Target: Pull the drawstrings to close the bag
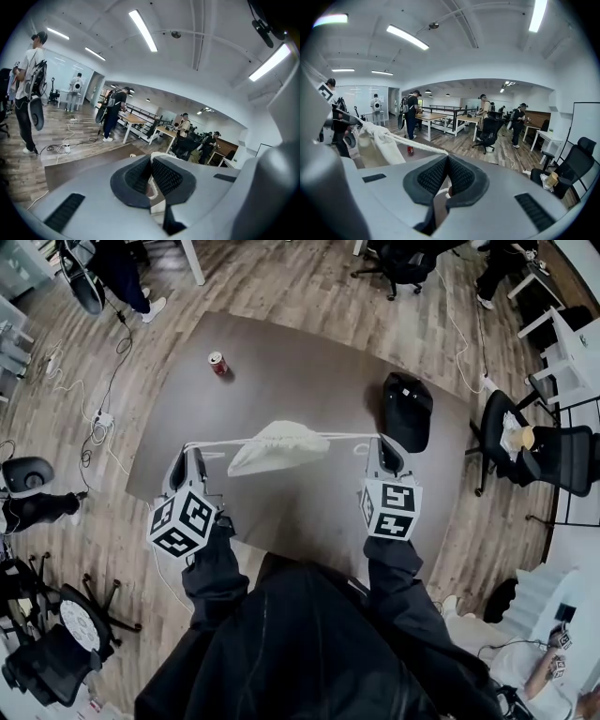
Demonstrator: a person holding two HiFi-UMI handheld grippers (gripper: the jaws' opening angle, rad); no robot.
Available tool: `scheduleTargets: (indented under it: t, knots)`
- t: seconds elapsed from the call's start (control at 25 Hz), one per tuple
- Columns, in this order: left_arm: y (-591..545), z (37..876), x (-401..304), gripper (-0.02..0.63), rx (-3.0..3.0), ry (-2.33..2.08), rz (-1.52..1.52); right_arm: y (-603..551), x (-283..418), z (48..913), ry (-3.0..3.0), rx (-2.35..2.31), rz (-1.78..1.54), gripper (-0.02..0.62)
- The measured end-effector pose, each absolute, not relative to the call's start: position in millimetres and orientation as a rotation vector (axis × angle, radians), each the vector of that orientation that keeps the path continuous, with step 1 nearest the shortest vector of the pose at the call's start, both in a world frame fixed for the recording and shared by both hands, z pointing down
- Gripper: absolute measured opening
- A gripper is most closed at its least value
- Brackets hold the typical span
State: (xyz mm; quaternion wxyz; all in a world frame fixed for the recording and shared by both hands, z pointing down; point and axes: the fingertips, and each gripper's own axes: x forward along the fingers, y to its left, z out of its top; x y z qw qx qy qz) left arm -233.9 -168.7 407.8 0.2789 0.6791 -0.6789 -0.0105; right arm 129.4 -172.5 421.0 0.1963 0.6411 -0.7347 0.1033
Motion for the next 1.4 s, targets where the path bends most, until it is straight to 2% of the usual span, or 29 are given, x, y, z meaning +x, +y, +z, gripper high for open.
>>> scheduleTargets:
  t: [0.52, 0.84, 1.16, 1.4]
  knots:
    - [-159.0, 427.3, -232.2, 0.034, 1.81, -1.759, -0.004, -155.8, 138.8, 431.9, -2.105, 1.71, 0.36, 0.023]
    - [-131.7, 422.8, -228.3, 0.034, 1.939, -1.669, 0.16, -124.3, 129.5, 404.2, -2.252, 1.564, 0.341, 0.023]
    - [-153.5, 503.7, -191.9, 0.034, 2.008, -1.524, 0.467, -138.4, 103.7, 484.7, -2.182, 1.31, 0.508, 0.023]
    - [-173.0, 577.8, -177.9, 0.034, 1.936, -1.441, 0.532, -165.2, 76.6, 547.4, -2.13, 1.18, 0.566, 0.023]
